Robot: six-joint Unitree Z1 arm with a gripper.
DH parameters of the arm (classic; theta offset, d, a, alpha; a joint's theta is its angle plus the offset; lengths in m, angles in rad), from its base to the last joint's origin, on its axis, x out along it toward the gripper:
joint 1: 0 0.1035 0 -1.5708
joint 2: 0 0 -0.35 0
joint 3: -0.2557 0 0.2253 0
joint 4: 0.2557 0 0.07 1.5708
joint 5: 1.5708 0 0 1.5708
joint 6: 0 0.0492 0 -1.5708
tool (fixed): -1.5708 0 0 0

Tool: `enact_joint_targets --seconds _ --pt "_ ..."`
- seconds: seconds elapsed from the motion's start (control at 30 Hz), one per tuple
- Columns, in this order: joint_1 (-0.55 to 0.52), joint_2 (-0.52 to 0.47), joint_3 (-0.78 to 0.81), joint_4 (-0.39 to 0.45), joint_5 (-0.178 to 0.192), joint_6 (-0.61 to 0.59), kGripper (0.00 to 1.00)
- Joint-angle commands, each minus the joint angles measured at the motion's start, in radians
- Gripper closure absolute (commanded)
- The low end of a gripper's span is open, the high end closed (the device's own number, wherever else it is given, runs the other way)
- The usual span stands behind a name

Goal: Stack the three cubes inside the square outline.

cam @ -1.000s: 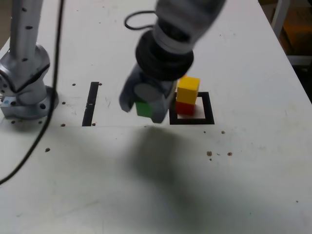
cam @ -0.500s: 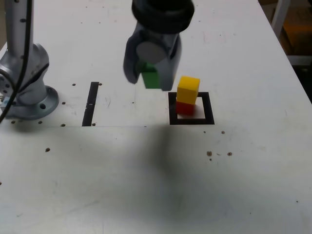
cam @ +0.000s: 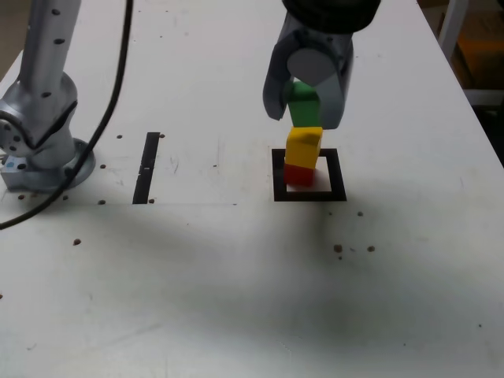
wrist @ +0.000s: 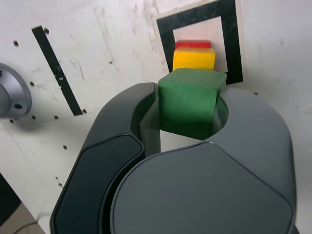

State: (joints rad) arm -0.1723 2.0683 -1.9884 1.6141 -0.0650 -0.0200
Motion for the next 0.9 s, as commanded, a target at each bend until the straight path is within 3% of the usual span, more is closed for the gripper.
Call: enact_joint_targets --seconds 0.0,0.2,0.63,0.87 --pt "0.007 0.002 -0.007 0.021 0.014 0.011 0.70" --pt "0.016 0.002 0.016 0.025 0.035 0.020 0.71" --pt "-0.031 0.021 0.074 0.022 0.013 0.002 0.71" --pt "-0.041 0.025 0.068 0.021 0.023 0.000 0.70"
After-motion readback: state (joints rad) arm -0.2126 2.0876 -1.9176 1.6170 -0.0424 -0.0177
